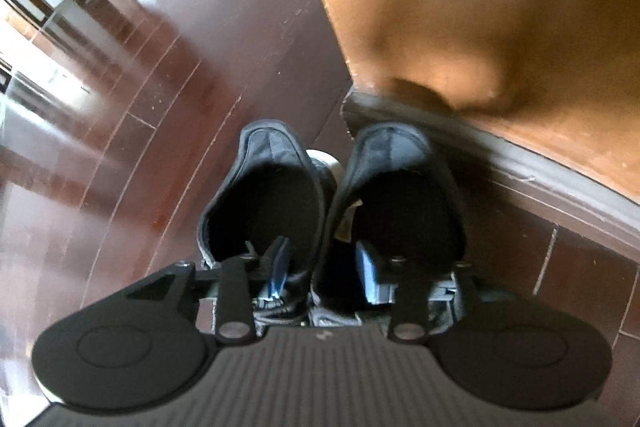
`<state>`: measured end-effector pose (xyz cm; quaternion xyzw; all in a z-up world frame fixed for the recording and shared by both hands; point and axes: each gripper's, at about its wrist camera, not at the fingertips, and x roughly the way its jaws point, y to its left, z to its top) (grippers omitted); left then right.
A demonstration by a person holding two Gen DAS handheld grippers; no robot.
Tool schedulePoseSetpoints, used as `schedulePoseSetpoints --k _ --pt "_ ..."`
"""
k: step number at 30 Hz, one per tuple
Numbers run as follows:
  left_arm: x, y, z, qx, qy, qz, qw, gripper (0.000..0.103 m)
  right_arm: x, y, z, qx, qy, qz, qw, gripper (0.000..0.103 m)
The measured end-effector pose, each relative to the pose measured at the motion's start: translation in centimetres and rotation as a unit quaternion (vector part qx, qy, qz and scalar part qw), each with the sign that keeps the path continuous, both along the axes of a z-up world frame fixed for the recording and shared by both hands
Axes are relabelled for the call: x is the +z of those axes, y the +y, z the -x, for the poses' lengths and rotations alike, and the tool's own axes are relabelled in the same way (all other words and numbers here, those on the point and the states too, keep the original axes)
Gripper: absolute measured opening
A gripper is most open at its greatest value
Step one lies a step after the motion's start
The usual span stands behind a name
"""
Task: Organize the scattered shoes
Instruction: 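Open the right tool and release the black sneakers, then move the right tool down to the white slipper pair's heels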
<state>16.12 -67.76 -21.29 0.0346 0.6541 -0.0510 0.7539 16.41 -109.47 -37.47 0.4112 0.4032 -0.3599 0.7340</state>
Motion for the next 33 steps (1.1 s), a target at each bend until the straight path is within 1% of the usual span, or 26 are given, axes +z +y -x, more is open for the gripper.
schedulePoseSetpoints --k 2,6,9,11,13,14,15,16,18,19,21,22,23,25,26,27,29,31,33 --pt "0.7 0.7 0.5 0.016 -0.012 -0.002 0.9998 0.102 1.0 0.1 0.8 0.004 -0.012 0.000 1.000 0.043" --pt "2.8 2.4 2.2 0.061 -0.028 -0.003 0.9977 0.102 2.8 0.5 0.4 0.020 -0.032 0.001 0.999 0.043" --pt "4.7 3.9 3.4 0.095 -0.044 -0.004 0.9945 0.102 5.4 2.0 1.2 0.067 -0.045 0.003 0.997 0.043" --pt "6.6 5.5 4.4 0.129 -0.053 -0.002 0.9902 0.102 8.0 3.9 1.4 0.125 -0.051 0.009 0.991 0.043" --pt "8.5 7.2 5.5 0.165 -0.057 -0.001 0.9846 0.102 10.8 6.4 1.3 0.185 -0.047 0.023 0.981 0.043" --pt "9.1 7.8 5.9 0.175 -0.058 -0.001 0.9828 0.102 11.9 7.5 0.7 0.213 -0.045 0.030 0.976 0.043" --pt "10.3 9.0 6.4 0.194 -0.059 -0.002 0.9792 0.102 12.8 8.8 0.1 0.239 -0.043 0.036 0.969 0.045" --pt "11.4 10.3 7.0 0.214 -0.060 -0.003 0.9750 0.102 13.9 10.2 0.2 0.268 -0.041 0.043 0.962 0.047" --pt "12.4 11.4 7.2 0.232 -0.060 0.000 0.9708 0.102 16.0 13.4 0.8 0.324 -0.038 0.049 0.944 0.054" --pt "13.1 12.7 7.2 0.249 -0.062 0.005 0.9666 0.102 16.8 15.0 1.2 0.346 -0.039 0.047 0.936 0.055" --pt "13.3 14.2 6.8 0.252 -0.070 0.004 0.9653 0.102 18.1 18.3 2.1 0.388 -0.037 0.044 0.920 0.061" --pt "13.1 15.0 6.5 0.246 -0.076 0.001 0.9663 0.102 18.4 20.5 2.4 0.414 -0.033 0.043 0.908 0.062" --pt "12.9 15.4 6.4 0.242 -0.080 -0.001 0.9670 0.102 18.2 23.0 2.6 0.443 -0.026 0.041 0.895 0.063" --pt "11.1 17.4 6.1 0.224 -0.084 -0.009 0.9709 0.102 16.4 27.5 2.6 0.490 -0.006 0.039 0.871 0.063" --pt "9.9 18.6 6.0 0.224 -0.077 -0.013 0.9715 0.102 15.4 29.6 2.6 0.509 0.003 0.039 0.860 0.063" --pt "8.7 19.7 5.9 0.225 -0.068 -0.018 0.9719 0.102 14.2 31.5 2.5 0.524 0.011 0.039 0.851 0.063" --pt "6.9 22.1 5.6 0.232 -0.051 -0.024 0.9710 0.102 10.4 37.1 2.4 0.556 0.028 0.030 0.830 0.063" --pt "5.4 24.4 5.3 0.240 -0.037 -0.033 0.9695 0.102 7.0 42.2 2.0 0.578 0.042 0.023 0.815 0.063" --pt "4.5 26.3 4.7 0.240 -0.030 -0.033 0.9697 0.102 4.2 46.4 1.5 0.595 0.056 0.013 0.802 0.063"
